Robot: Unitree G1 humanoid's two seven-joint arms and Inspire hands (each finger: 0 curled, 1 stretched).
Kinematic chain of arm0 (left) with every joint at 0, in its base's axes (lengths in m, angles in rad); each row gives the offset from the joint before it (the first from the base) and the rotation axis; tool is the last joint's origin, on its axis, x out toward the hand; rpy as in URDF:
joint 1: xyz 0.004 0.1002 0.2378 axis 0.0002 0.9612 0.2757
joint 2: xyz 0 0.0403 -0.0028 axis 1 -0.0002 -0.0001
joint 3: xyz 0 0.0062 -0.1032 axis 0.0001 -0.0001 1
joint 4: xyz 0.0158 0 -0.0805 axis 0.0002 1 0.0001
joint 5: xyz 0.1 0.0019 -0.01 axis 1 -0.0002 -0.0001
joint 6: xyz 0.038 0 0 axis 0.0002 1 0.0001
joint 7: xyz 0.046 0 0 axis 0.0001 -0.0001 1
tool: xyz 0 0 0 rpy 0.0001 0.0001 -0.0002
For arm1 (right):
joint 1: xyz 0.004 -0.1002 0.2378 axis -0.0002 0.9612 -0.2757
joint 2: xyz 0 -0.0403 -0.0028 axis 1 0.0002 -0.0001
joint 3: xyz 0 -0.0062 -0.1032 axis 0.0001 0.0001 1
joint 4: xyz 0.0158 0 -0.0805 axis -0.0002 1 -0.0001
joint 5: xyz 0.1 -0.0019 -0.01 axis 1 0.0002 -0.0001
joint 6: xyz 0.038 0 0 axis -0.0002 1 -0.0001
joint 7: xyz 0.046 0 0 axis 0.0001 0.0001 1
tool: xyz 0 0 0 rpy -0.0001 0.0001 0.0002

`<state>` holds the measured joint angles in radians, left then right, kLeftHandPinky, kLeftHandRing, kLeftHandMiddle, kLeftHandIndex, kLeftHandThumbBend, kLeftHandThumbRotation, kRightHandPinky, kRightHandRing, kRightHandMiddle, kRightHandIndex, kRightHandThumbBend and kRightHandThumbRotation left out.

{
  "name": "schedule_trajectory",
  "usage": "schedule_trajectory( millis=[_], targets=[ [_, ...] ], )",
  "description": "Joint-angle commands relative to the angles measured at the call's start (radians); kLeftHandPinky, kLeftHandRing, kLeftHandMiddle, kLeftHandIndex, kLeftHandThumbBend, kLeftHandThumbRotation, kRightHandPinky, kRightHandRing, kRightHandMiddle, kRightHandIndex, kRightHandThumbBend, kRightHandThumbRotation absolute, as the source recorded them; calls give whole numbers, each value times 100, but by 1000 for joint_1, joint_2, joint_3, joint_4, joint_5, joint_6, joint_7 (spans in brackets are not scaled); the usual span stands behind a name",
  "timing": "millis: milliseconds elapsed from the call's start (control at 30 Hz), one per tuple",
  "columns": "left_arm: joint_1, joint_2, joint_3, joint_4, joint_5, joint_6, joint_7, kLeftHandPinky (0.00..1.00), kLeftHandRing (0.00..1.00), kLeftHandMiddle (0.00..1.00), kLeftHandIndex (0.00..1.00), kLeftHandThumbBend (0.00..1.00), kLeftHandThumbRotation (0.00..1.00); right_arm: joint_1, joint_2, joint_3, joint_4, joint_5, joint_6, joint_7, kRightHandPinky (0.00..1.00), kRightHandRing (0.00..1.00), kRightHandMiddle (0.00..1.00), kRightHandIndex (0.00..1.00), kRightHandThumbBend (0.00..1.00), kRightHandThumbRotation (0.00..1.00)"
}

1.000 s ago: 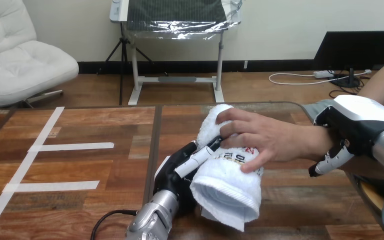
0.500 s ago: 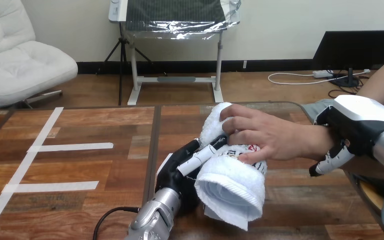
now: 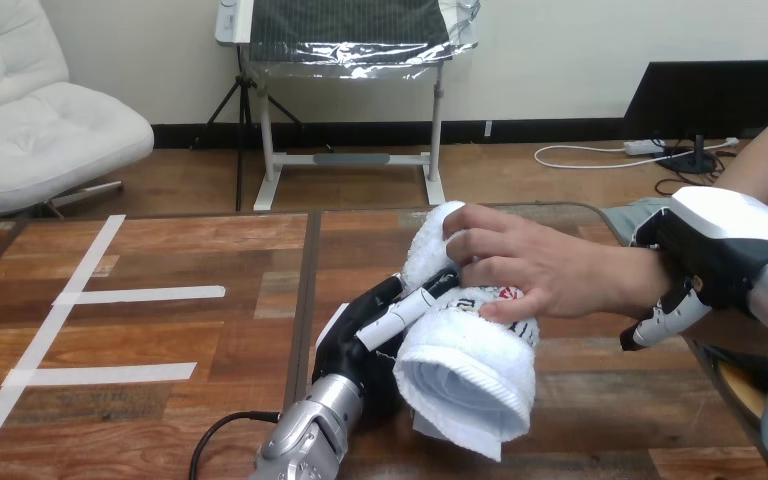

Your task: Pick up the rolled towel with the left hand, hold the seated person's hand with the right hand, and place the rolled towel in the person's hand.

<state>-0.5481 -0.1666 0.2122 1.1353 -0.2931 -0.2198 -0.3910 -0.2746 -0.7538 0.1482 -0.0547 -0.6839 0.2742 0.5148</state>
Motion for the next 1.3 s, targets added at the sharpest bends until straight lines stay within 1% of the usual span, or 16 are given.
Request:
schedule_trajectory(
  millis=[0, 200, 300, 400, 600, 733, 800, 867, 933, 967, 1033, 1133, 1167, 1233, 1267],
  targets=[
    [-70, -101, -16, -33, -8, -26, -41, 22, 30, 41, 48, 66, 8, 2, 0, -8, -19, -2, 1, -15, 34, 43, 51, 53, 77, 0],
    [-63, -90, -17, -42, -10, -18, -46, 21, 30, 40, 48, 68, 9, 5, 10, -4, -23, 1, -3, -23, 35, 43, 51, 53, 77, 0],
    [-61, -82, -16, -43, -13, -16, -53, 21, 30, 40, 48, 68, 9, 9, 17, -8, -21, 19, -16, -31, 34, 42, 50, 53, 77, 0],
    [-57, -77, -15, -47, -17, -14, -55, 21, 30, 40, 48, 68, 9, 13, 24, -12, -22, 30, -21, -39, 32, 40, 48, 52, 78, 0],
    [-52, -68, -14, -56, -22, -8, -60, 22, 31, 41, 49, 68, 9, 15, 28, -7, -30, 36, -11, -40, 28, 36, 45, 51, 77, 0],
    [-46, -61, -14, -58, -27, -12, -89, 24, 33, 42, 50, 67, 10, 17, 30, -7, -35, 34, -10, -49, 26, 34, 43, 52, 77, 0],
    [-45, -57, -17, -60, -24, -15, -97, 25, 34, 43, 52, 66, 11, 16, 31, -6, -33, 33, -8, -52, 26, 34, 43, 54, 78, 0],
    [-42, -52, -16, -58, -29, -20, -130, 26, 36, 45, 54, 65, 14, 13, 34, -5, -28, 29, -3, -58, 27, 34, 44, 55, 78, 0],
    [-41, -47, -19, -56, -27, -24, -151, 27, 38, 47, 58, 64, 16, 10, 31, 0, -23, 23, -1, -60, 27, 35, 45, 57, 78, 0],
    [-41, -44, -21, -55, -24, -25, -157, 31, 41, 51, 64, 63, 20, 8, 28, 3, -21, 19, -1, -60, 31, 40, 50, 60, 78, 0],
    [-39, -40, -25, -54, -19, -28, -170, 33, 44, 54, 68, 63, 23, 6, 22, 10, -20, 8, -3, -60, 34, 43, 53, 62, 78, 0],
    [-37, -36, -28, -55, -14, -24, -184, 42, 53, 61, 76, 65, 29, 5, 14, 17, -24, -9, -3, -54, 42, 52, 61, 67, 78, 0],
    [-38, -34, -30, -55, -12, -20, -186, 47, 57, 65, 78, 65, 32, 4, 12, 18, -26, -13, -1, -51, 46, 55, 64, 69, 78, 0],
    [-39, -28, -34, -55, -7, -13, -200, 56, 66, 73, 84, 67, 37, 7, 3, 20, -29, -25, -19, -57, 51, 61, 69, 73, 77, 0],
    [-39, -27, -35, -55, -6, -13, -204, 64, 73, 79, 89, 68, 42, 8, 1, 20, -29, -28, -25, -59, 56, 66, 73, 75, 78, 0]
  ],
)
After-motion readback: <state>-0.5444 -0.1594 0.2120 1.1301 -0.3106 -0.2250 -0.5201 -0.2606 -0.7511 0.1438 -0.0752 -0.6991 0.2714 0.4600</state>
